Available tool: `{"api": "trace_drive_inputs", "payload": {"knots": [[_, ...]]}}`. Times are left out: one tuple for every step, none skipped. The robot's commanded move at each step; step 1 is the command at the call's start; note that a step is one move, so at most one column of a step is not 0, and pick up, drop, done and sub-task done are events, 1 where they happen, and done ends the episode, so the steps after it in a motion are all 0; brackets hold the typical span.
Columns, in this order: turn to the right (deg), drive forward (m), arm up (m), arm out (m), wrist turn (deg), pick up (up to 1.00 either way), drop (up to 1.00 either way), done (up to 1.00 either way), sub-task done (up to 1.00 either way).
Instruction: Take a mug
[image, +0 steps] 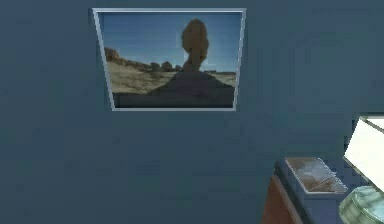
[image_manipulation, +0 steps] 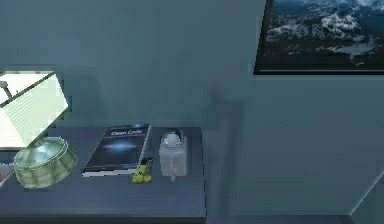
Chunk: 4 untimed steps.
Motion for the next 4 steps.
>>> {"api": "trace_drive_inputs", "payload": {"knots": [[0.0,0.0,0.5,0.0,0.0,0.0,0.0,0.0,0.0],[0.0,0.0,0.38,0.0,0.0,0.0,0.0,0.0,0.0],[0.0,0.0,0.0,0.18,0.0,0.0,0.0,0.0,0.0],[0.0,0.0,0.0,0.0,45.0,0.0,0.0,0.0,0.0]]}}
